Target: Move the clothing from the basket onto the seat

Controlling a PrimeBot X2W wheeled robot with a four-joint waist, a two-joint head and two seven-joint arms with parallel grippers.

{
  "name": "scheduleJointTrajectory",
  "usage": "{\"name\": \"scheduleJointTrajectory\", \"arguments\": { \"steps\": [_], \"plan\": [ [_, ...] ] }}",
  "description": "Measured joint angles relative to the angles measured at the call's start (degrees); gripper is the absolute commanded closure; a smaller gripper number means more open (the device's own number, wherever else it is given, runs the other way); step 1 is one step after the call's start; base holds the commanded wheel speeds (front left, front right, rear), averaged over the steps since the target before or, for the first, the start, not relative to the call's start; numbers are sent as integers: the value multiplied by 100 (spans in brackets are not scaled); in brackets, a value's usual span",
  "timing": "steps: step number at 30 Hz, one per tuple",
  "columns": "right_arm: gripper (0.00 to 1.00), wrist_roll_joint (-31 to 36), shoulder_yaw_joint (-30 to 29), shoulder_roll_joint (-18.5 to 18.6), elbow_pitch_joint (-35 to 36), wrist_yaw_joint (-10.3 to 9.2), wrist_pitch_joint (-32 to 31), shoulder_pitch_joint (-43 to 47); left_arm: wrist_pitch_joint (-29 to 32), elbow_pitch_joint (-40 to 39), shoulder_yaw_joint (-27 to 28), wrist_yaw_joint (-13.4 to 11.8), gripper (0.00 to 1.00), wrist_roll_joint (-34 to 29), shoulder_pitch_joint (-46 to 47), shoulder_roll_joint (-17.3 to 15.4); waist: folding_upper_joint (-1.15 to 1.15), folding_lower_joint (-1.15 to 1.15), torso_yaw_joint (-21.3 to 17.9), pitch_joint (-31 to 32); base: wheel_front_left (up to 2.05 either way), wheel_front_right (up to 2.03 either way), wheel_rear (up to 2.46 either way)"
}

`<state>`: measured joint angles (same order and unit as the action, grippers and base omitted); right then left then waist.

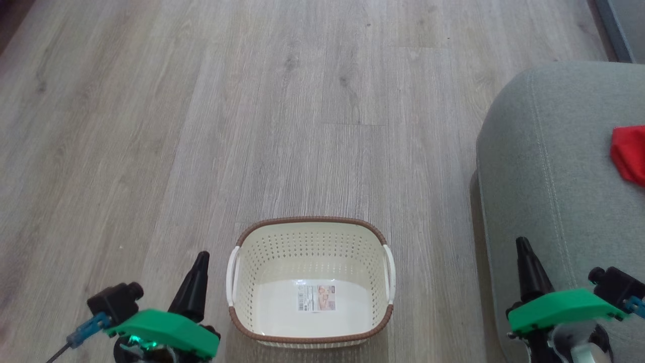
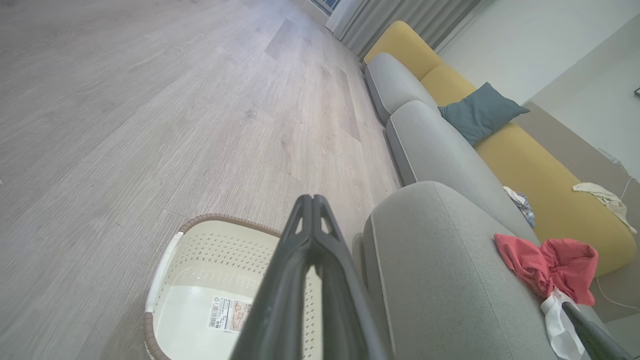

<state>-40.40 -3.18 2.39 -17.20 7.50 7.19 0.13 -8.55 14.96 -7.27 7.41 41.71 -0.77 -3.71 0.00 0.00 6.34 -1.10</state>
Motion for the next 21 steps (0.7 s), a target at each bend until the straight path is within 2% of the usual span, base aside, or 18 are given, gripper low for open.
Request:
{"name": "scheduleJointTrajectory", "arguments": {
  "steps": [21],
  "plan": [
    [100,-1316,-103,-1,25,0,-349,-82,304,9,199,0,100,1363,78,-13,0,0,-164,24,0,0,0]
  ]
}}
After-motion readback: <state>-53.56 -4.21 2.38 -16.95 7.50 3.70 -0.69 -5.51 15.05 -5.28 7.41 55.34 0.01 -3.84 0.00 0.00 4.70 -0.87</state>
